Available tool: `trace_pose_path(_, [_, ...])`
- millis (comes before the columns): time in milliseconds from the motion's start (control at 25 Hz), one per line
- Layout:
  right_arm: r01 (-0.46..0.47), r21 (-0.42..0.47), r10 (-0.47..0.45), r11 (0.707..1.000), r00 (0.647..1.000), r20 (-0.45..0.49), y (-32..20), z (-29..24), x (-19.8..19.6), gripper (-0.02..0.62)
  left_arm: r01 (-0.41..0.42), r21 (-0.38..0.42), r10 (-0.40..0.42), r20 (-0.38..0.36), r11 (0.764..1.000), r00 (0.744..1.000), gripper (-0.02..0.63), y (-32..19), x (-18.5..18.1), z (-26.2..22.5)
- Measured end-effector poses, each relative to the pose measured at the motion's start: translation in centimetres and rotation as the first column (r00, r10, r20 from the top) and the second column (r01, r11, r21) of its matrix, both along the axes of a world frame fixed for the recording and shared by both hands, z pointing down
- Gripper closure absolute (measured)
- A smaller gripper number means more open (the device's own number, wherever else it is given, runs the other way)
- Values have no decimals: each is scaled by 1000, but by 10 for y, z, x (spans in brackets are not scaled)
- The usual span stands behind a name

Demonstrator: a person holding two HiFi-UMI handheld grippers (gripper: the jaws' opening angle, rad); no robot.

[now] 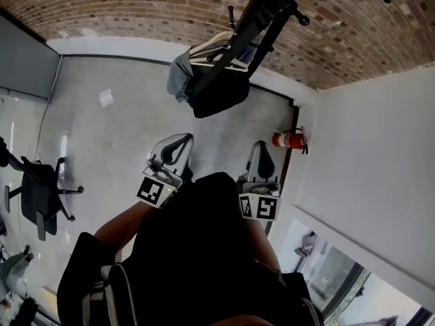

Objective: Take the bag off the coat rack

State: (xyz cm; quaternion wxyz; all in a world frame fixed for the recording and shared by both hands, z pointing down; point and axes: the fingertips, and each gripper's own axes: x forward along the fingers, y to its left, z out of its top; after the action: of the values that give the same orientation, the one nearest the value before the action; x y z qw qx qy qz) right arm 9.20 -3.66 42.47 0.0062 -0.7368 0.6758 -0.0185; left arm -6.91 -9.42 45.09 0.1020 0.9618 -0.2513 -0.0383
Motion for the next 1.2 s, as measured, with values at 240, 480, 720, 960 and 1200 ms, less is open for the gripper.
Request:
trace_pose_path(240, [59, -5, -59, 998, 998, -8, -19, 1, 13, 574, 130, 4, -130, -57, 992, 990, 586, -29, 4, -7])
trace_pose_path(480, [155, 57, -155, 986, 988, -5, -55, -20, 32, 574, 174, 13, -173, -45, 985, 984, 588, -54, 30, -23])
trace_pose_path(720, [207, 50, -207, 977, 978, 8, -80, -19, 51, 572, 168, 60, -162, -95, 984, 982, 586, -62, 71, -49])
trace_pose_path(960, [240, 74, -239, 968, 971, -22, -97, -24, 76, 572, 194, 40, -192, -44, 980, 980, 586, -75, 95, -31])
trace_pose_path(1200, [287, 72, -285, 955, 958, -34, -118, -28, 87, 572, 246, 48, -245, -35, 968, 969, 584, -95, 111, -35])
